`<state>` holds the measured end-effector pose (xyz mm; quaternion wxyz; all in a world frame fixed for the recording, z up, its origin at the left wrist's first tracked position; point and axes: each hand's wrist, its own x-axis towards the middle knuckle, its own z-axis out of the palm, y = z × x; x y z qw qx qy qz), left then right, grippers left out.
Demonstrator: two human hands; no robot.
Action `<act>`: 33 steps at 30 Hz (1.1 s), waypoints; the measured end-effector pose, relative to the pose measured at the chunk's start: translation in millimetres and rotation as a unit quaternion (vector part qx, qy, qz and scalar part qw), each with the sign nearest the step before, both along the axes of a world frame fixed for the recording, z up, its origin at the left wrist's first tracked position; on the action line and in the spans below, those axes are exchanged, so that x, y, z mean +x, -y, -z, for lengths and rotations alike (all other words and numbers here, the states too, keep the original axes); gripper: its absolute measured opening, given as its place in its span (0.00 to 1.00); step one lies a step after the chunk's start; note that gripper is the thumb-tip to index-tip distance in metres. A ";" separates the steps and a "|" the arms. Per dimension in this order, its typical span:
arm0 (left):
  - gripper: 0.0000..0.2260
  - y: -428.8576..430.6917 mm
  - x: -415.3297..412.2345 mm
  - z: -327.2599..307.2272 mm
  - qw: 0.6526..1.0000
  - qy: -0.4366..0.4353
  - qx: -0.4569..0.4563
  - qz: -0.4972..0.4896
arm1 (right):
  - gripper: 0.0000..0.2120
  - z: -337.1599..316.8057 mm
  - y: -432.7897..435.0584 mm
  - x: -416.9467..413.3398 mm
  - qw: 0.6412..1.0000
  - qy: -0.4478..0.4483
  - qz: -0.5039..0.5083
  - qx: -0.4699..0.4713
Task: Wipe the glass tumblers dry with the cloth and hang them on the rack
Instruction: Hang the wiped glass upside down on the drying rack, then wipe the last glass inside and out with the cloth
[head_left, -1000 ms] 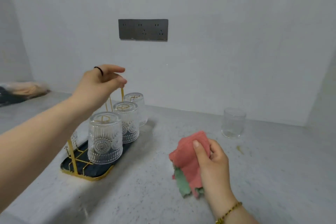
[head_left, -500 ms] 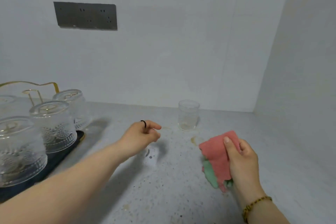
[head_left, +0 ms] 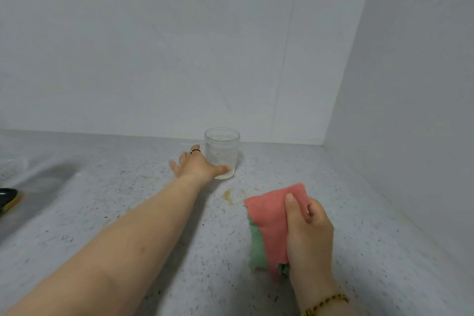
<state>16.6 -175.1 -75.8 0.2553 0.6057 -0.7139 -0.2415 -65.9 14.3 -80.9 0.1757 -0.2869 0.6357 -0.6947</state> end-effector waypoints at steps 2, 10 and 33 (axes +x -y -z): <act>0.38 1.7 -7.3 -1.5 1.000 0.010 0.001 0.015 | 0.13 -0.2 1.1 0.3 1.000 -0.004 0.007 0.000; 0.26 13.3 -13.6 1.1 0.999 0.040 0.001 0.014 | 0.09 -2.9 -1.7 12.4 0.997 -0.070 0.026 -0.013; 0.15 -174.5 141.5 -19.8 0.831 -0.490 0.208 0.164 | 0.07 -15.7 -17.7 59.9 0.992 0.033 -0.109 -0.051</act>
